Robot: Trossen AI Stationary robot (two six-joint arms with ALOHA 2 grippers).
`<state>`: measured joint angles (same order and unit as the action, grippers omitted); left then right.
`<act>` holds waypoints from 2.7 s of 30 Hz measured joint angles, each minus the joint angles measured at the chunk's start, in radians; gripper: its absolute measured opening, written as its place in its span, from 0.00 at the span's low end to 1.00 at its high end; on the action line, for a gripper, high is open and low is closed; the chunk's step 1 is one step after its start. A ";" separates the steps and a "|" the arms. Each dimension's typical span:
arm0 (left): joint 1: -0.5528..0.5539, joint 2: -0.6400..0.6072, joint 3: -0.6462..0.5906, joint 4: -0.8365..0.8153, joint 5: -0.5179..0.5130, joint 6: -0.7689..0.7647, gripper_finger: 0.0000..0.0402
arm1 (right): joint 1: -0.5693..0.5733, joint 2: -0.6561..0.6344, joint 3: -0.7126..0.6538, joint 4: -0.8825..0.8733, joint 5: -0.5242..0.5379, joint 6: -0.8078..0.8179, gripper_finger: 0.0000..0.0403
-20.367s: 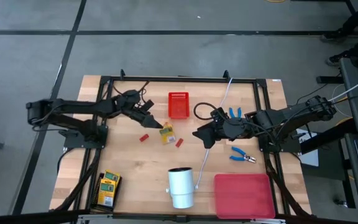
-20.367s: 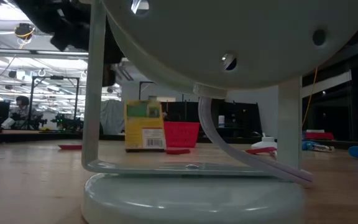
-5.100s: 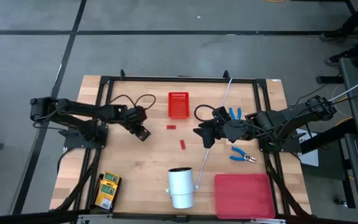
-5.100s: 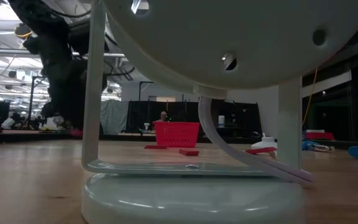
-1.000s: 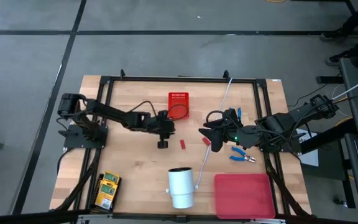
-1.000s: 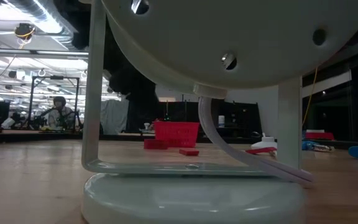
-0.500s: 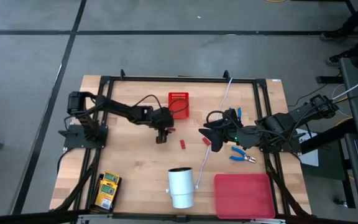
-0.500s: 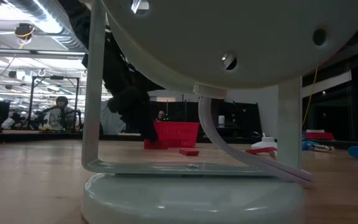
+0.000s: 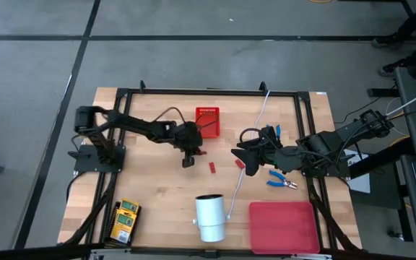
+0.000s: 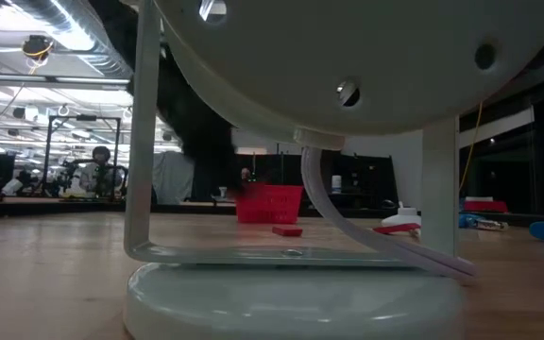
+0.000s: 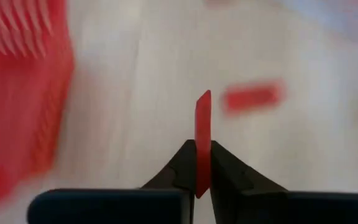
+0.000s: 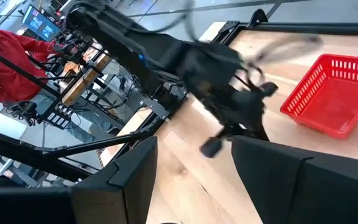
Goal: Pick & Place School Supplies
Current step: Put the red eraser into the red bin
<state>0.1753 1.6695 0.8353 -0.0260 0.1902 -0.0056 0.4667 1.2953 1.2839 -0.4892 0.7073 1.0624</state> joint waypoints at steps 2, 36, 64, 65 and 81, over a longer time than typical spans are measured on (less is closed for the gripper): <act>-0.003 -0.068 0.002 0.029 -0.018 -0.014 0.04 | 0.000 0.000 0.000 0.001 0.005 0.001 0.53; 0.122 -0.405 0.013 -0.213 -0.032 -0.147 0.40 | -0.139 0.171 -0.115 0.027 -0.571 0.251 0.53; -0.168 -0.779 -0.093 -0.238 -0.437 -0.359 0.37 | -0.312 0.410 -0.220 -0.175 -0.605 0.075 0.47; -0.168 -0.779 -0.093 -0.234 -0.437 -0.359 0.37 | -0.312 0.415 -0.220 -0.172 -0.603 0.056 0.47; -0.168 -0.779 -0.093 -0.212 -0.435 -0.385 0.36 | -0.312 0.504 -0.220 -0.174 -0.546 -0.080 0.48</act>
<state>0.0071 0.8906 0.7425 -0.2377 -0.2451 -0.3905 0.1551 1.7996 1.0637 -0.6634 0.1612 0.9828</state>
